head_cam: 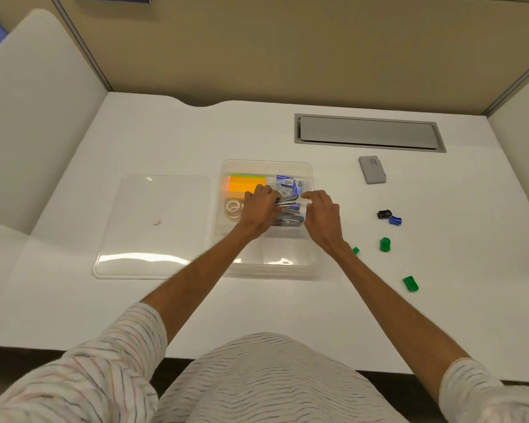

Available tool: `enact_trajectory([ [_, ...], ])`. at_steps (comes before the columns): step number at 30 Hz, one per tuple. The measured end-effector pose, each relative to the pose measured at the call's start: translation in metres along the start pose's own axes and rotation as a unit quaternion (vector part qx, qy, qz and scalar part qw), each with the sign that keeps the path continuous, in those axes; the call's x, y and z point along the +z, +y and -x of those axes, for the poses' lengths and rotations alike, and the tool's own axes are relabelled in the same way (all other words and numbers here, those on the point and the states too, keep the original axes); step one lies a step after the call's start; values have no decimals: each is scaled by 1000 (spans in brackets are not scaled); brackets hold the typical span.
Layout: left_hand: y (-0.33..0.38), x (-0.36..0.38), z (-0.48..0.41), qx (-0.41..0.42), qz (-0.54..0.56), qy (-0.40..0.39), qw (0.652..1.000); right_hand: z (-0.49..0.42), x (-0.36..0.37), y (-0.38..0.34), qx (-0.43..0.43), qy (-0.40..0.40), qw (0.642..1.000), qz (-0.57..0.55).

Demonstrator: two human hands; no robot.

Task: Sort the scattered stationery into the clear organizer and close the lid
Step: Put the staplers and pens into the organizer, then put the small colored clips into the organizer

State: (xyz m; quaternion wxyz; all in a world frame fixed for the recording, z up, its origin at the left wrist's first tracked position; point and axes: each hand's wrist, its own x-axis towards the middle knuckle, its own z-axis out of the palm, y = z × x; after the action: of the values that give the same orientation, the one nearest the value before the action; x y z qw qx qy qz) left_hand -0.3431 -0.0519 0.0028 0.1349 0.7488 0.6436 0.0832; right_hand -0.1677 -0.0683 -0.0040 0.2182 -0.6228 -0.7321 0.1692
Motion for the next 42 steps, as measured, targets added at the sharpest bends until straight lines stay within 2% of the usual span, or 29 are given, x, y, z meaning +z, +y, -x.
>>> enact_trajectory([
  [9, 17, 8, 0, 1, 17, 28, 999, 20, -11, 27, 43, 67, 996, -41],
  [16, 59, 22, 5, 36, 51, 38, 997, 47, -29, 57, 91, 83, 992, -18],
  [19, 83, 33, 11, 79, 58, 40, 994, 58, -38, 72, 127, 81, 988, -17],
  [24, 118, 49, 16, 127, 40, 7, 991, 78, -59, 100, 171, 64, 983, -9],
  [31, 145, 69, 23, 132, 15, -112, 985, 93, -77, 132, 192, 28, 981, 3],
  [35, 151, 77, 25, 115, 7, -136, 984, 98, -77, 141, 164, -4, 986, -23],
  [39, 157, 82, 23, 88, 1, -145, 986, 96, -71, 140, 119, -85, 989, -26],
  [42, 159, 84, 24, 76, -3, -145, 987, 90, -65, 136, 87, -118, 988, -35],
])
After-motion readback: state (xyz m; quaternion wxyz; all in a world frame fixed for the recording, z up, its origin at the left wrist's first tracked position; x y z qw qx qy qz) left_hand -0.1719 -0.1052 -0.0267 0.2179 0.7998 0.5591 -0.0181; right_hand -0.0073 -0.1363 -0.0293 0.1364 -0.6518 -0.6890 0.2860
